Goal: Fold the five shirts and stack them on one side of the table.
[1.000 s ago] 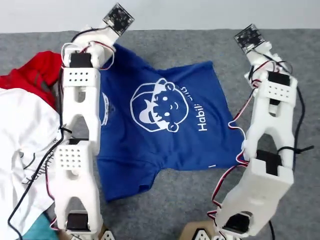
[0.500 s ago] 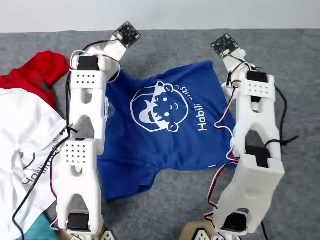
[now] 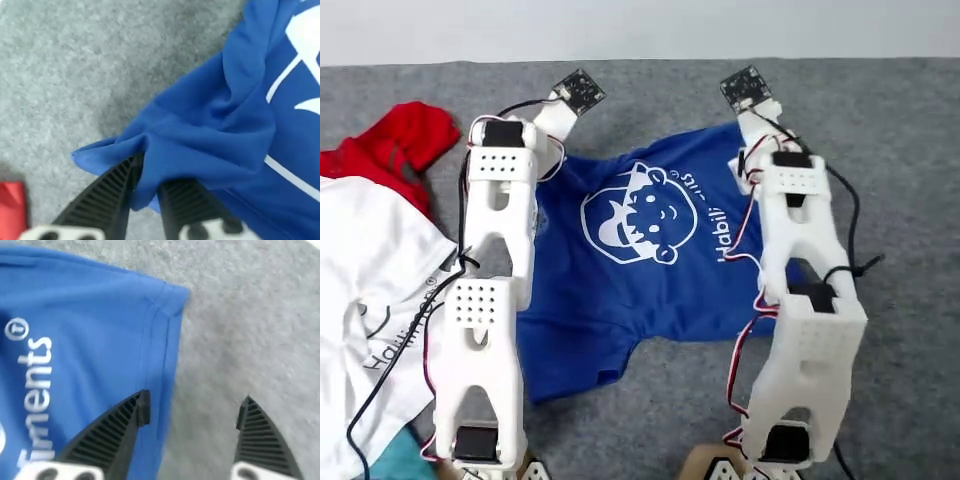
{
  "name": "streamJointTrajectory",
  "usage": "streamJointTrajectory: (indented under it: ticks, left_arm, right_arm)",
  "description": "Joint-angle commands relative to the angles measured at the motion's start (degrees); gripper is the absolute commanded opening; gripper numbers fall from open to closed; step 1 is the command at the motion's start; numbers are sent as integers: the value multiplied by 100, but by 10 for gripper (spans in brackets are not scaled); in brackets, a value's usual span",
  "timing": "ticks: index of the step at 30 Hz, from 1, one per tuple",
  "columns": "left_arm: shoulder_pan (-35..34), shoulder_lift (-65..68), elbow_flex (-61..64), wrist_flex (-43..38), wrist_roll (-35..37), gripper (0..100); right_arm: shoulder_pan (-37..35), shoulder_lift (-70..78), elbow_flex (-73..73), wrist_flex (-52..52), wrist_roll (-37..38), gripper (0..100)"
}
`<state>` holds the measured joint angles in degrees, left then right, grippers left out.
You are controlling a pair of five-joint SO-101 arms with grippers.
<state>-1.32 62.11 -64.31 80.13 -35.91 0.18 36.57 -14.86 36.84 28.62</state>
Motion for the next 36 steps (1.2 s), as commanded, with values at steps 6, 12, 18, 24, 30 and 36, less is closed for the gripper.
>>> streamJointTrajectory:
  ticks: [6, 12, 18, 24, 30, 36]
  left_arm:
    - [44, 35, -224, 35, 9, 3]
    - [53, 35, -224, 35, 9, 3]
    - [53, 44, -198, 35, 9, 3]
    - [53, 9, -224, 35, 18, 3]
    - [202, -9, -242, 141, 18, 3]
    - [571, 9, -971, 1055, 18, 3]
  right_arm:
    - [-224, 752, -343, -1763, -88, 296]
    - [-233, 1095, -343, -2105, -70, 296]
    - [-233, 1429, -343, -2079, -53, 210]
    - [-198, 1095, -325, -1912, 527, 29]
    - [-198, 233, -334, -374, 580, 8]
    - [-180, -523, -334, 1490, 589, 8]
